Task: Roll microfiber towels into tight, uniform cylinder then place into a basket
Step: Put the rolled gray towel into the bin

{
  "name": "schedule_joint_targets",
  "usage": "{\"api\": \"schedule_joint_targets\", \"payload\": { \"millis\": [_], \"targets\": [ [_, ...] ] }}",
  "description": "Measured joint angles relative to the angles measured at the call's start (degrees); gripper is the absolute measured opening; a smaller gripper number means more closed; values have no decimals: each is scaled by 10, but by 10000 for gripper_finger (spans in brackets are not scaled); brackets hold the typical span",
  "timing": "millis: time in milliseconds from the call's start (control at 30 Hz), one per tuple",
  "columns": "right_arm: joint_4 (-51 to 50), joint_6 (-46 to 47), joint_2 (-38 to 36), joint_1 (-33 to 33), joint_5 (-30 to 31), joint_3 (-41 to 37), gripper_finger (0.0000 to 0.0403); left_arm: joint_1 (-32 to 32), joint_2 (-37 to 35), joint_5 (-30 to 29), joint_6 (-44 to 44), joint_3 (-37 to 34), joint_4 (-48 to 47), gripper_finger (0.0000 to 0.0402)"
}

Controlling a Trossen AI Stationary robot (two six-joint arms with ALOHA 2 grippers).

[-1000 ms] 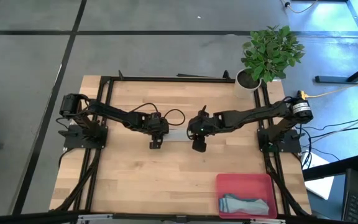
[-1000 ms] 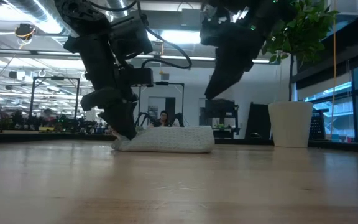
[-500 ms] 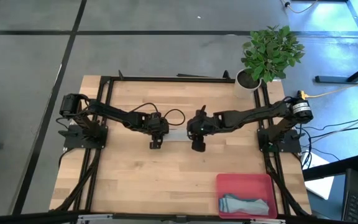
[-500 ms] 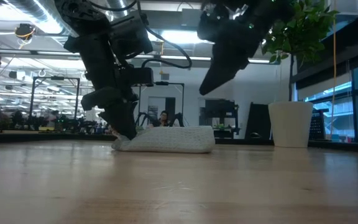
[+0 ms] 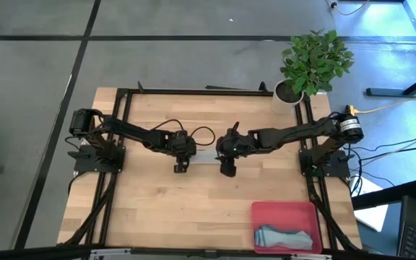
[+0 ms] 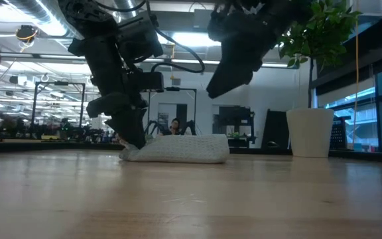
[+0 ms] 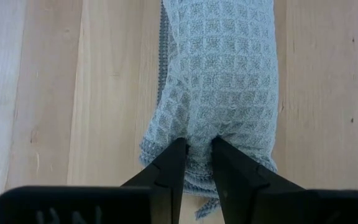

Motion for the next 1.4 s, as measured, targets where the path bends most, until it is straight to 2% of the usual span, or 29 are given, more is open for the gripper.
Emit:
{"api": "schedule_joint_targets", "payload": {
  "millis": [167,267,567,667,833,1100,1400],
  "targets": [
    [7,-39,25,0,0,0,171,0,0,0,0,0,0,74],
    [17,-39,45,0,-2,0,192,0,0,0,-1,0,3,74],
    [50,-27,68,0,39,0,311,0,0,0,-1,0,5,74],
    [61,-53,78,0,44,0,349,0,0,0,-1,0,6,74],
    [71,-72,100,0,44,0,393,0,0,0,-1,0,13,74],
    [106,-116,133,0,44,0,400,0,0,0,0,0,20,74],
    [118,-119,139,-16,39,0,399,0,0,0,0,0,24,74]
  ]
}}
